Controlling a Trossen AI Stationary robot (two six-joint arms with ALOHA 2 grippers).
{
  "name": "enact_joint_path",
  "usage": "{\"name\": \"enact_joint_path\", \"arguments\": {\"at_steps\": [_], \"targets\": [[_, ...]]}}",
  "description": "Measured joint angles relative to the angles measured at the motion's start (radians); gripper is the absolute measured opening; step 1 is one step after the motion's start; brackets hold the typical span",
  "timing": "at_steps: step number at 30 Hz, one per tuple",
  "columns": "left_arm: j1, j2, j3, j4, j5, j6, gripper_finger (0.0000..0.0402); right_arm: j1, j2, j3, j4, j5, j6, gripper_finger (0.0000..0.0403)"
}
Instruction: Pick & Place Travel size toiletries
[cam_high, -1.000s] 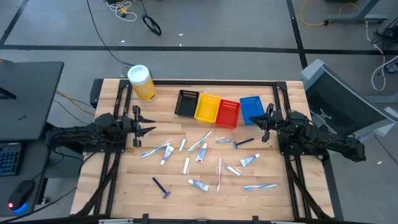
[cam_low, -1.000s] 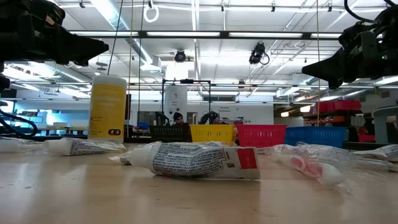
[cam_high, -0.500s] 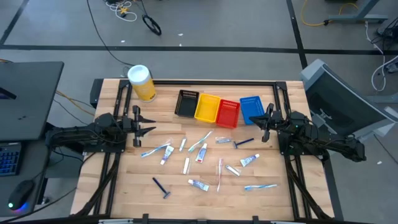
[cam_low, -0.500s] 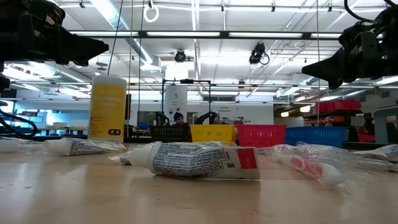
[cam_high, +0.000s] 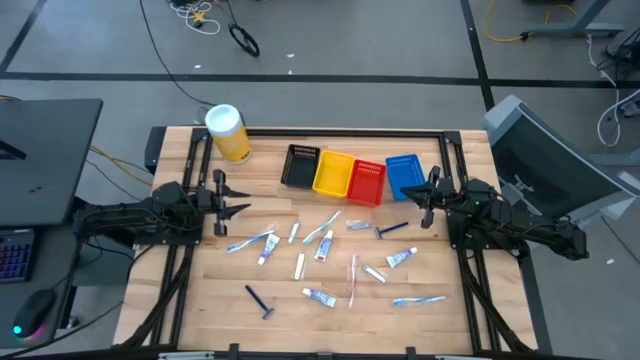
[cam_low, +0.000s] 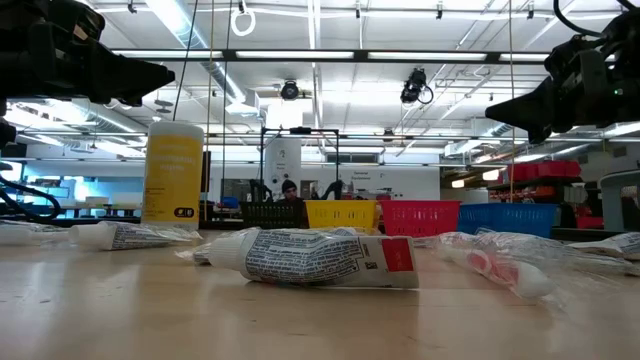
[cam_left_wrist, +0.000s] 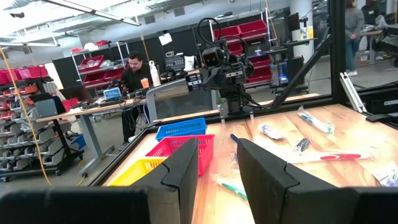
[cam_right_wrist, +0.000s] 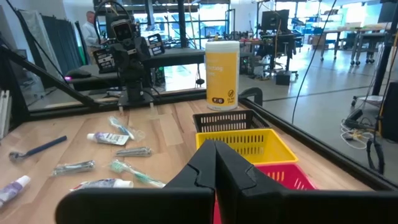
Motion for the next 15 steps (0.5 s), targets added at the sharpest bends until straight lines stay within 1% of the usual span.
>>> {"name": "enact_joint_path", "arguments": {"at_steps": [6, 9, 12, 15], "targets": [[0.000, 0.000, 0.000, 0.008, -0.037, 0.013, 0.0121, 0.000, 0.000, 0.000, 0.037, 0.000, 0.013, 0.0001], [0.000, 0.000, 0.000, 0.008, -0.010, -0.030, 0.0121, 0.001, 0.000, 0.000, 0.036, 0.000, 0.036, 0.0001], [0.000, 0.000, 0.000, 0.009, 0.038, -0.075, 0.0121, 0.001, 0.000, 0.000, 0.039, 0.001, 0.055, 0.0001], [0.000, 0.000, 0.000, 0.024, 0.056, -0.091, 0.0121, 0.001, 0.000, 0.000, 0.087, 0.020, 0.059, 0.0001]]}}
